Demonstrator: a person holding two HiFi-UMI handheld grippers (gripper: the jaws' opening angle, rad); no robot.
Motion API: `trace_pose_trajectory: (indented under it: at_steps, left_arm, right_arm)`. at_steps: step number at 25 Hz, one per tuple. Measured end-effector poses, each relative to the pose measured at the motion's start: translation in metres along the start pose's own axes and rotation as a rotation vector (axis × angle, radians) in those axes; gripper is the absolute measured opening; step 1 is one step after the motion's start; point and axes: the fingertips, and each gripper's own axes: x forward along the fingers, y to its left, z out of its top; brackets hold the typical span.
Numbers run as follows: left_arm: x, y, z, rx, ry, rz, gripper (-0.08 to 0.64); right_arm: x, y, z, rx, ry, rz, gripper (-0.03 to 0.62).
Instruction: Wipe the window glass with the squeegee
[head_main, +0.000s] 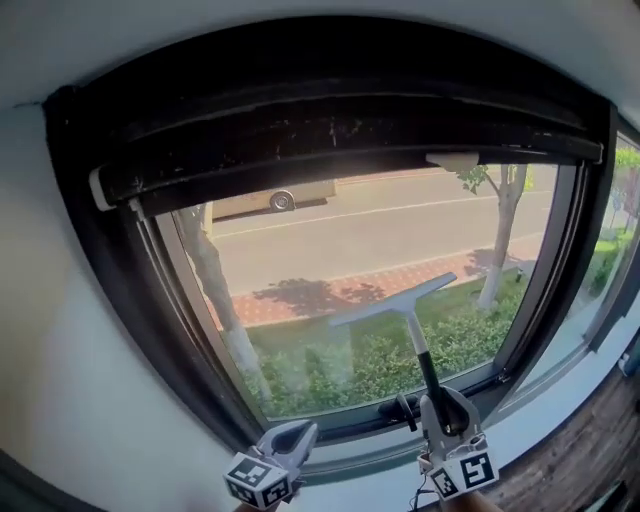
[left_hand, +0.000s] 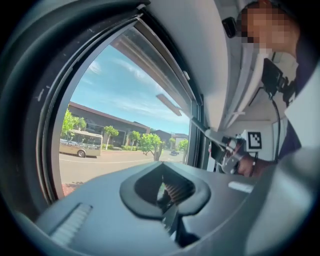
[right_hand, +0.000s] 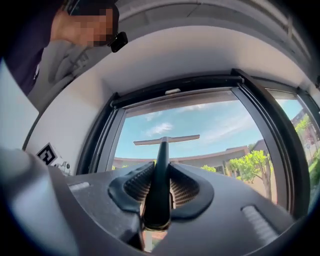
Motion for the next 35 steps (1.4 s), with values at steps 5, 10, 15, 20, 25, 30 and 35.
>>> trace_pose_trajectory:
  at_steps: [5, 10, 15, 20, 25, 30, 35]
  left_arm:
    - [-0.003, -0.008, 0.015, 0.013, -0.048, -0.023, 0.005]
    - [-0.011, -0.016, 0.031, 0.046, -0.083, -0.031, 0.005]
    - [-0.018, -0.019, 0.037, 0.072, -0.089, -0.041, 0.005]
    - [-0.024, -0.008, 0.041, 0.077, -0.118, -0.018, 0.005]
    - [-0.027, -0.009, 0.042, 0.038, -0.136, -0.03, 0.005]
    - [-0.029, -0.005, 0.044, 0.02, -0.146, -0.022, 0.005]
    - [-0.034, -0.007, 0.047, 0.013, -0.157, -0.026, 0.005]
  right_arm:
    - [0.049, 0.011, 0.076, -0.052, -0.192, 0.013, 0.1]
    - [0.092, 0.033, 0.12, -0.1, -0.317, 0.001, 0.1]
    - [0.123, 0.05, 0.141, -0.093, -0.396, 0.001, 0.1]
    - [0.144, 0.056, 0.158, -0.069, -0.421, 0.012, 0.1]
    - [0.144, 0.061, 0.159, -0.099, -0.38, 0.014, 0.1]
    - [0.142, 0.067, 0.151, -0.124, -0.343, 0.004, 0.1]
    - [0.135, 0.069, 0.14, -0.124, -0.309, -0.009, 0.1]
